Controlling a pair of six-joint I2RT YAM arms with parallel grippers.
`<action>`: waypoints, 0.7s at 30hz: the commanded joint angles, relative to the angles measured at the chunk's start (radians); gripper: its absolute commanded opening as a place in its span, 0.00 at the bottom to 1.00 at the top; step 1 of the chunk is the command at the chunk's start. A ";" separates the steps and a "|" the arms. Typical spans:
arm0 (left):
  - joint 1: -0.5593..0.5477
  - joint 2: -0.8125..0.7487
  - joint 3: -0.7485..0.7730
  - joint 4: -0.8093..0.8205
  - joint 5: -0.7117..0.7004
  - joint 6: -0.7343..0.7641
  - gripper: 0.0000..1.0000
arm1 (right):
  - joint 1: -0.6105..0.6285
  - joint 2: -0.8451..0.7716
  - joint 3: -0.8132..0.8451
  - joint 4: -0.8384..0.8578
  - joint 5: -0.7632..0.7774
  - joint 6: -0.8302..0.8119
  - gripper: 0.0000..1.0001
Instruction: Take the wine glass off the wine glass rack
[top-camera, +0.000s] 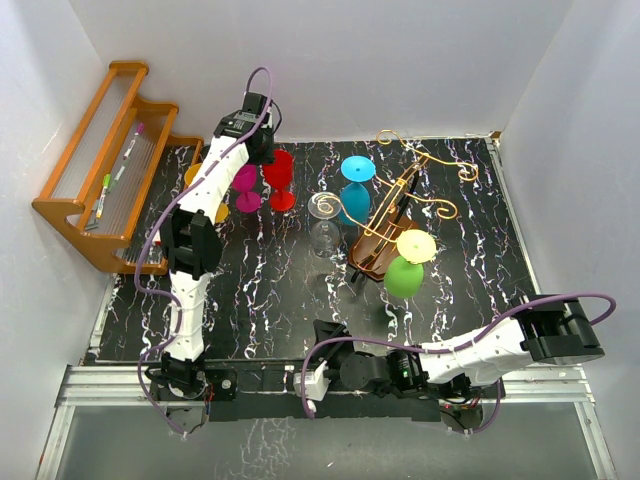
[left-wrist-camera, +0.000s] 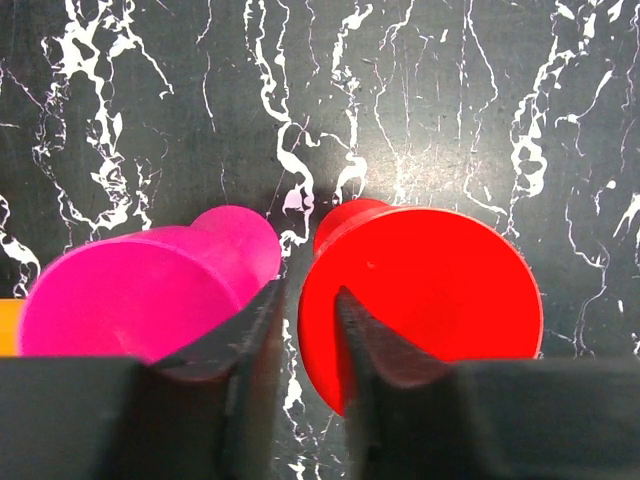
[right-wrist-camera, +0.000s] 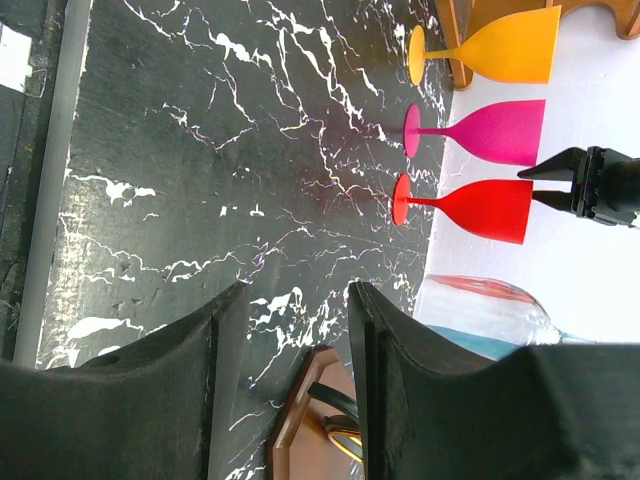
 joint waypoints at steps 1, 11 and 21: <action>0.003 -0.057 0.037 -0.013 -0.050 0.008 0.34 | 0.006 -0.004 0.017 0.033 0.010 0.026 0.46; 0.003 -0.336 -0.121 0.110 -0.018 -0.029 0.52 | 0.006 0.014 0.077 0.023 -0.038 0.020 0.46; 0.004 -0.821 -0.601 0.489 -0.017 -0.050 0.51 | -0.073 0.093 0.326 0.021 -0.049 0.086 0.47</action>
